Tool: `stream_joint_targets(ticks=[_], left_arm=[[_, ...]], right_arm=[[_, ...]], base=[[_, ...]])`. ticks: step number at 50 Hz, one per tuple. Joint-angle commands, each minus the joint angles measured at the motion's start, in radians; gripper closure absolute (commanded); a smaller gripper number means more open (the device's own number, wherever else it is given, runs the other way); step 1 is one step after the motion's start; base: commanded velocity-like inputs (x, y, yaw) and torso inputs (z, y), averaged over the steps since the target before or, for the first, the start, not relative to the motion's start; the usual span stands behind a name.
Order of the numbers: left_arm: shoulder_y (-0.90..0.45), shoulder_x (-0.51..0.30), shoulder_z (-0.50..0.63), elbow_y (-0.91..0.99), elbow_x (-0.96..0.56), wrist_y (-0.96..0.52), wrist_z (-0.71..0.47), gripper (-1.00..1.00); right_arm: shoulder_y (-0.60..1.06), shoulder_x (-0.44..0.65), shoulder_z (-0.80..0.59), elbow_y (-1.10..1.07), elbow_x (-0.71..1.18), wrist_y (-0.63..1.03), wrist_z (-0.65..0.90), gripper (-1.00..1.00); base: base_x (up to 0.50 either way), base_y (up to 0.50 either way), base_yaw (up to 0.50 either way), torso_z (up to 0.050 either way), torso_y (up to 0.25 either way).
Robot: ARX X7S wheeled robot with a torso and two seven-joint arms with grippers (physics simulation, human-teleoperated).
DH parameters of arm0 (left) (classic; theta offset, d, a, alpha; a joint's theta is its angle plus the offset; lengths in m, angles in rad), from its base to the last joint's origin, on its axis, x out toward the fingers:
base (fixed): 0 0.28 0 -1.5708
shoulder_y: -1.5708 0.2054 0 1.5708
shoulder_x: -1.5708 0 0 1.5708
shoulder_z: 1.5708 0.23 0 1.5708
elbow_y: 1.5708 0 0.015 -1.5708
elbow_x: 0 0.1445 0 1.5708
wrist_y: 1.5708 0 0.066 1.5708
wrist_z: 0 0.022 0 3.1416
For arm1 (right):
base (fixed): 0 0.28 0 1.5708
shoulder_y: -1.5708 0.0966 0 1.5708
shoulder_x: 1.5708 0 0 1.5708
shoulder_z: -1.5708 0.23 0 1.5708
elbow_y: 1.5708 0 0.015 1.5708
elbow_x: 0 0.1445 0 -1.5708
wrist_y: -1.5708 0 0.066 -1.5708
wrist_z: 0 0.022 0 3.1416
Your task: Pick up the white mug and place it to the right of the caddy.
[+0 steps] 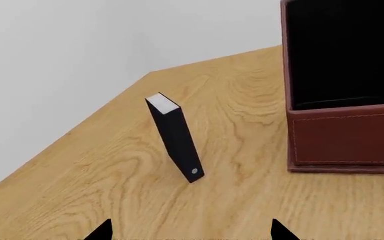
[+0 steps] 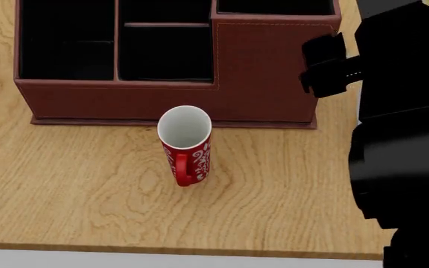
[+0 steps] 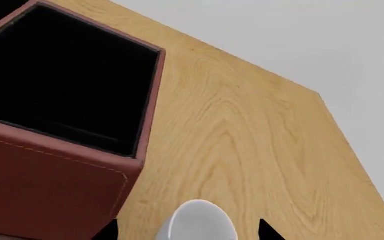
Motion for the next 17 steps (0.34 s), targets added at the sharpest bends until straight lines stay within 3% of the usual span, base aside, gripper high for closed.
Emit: stream_joint_targets(ticks=[1,9,12,17], left_arm=[[0.001,0.001,0.007,-0.012,0.001,0.011,-0.001,-1.0],[0.005,0.0,0.005,-0.004,-0.004,0.013,0.0,-1.0],[0.008,-0.001,0.003,-0.004,-0.006,0.016,0.0,-1.0],[0.007,0.0,0.004,0.002,-0.009,0.016,0.0,-1.0]], right_arm=[[-0.073,-0.003,0.044,-0.223,0.006,0.107,0.011,-1.0],[-0.129,0.009,0.062,-0.405,-0.015,0.17,0.003,-1.0],[-0.184,-0.153,-0.023,-0.425,-0.465,0.17,-0.428,-1.0],[-0.212,-0.23,-0.042,-0.445,-1.215,0.156,-1.178,-1.0]], base=[[0.0,0.0,0.0,0.0,0.0],[0.0,0.0,0.0,0.0,0.0],[0.0,0.0,0.0,0.0,0.0],[0.0,0.0,0.0,0.0,-0.002]])
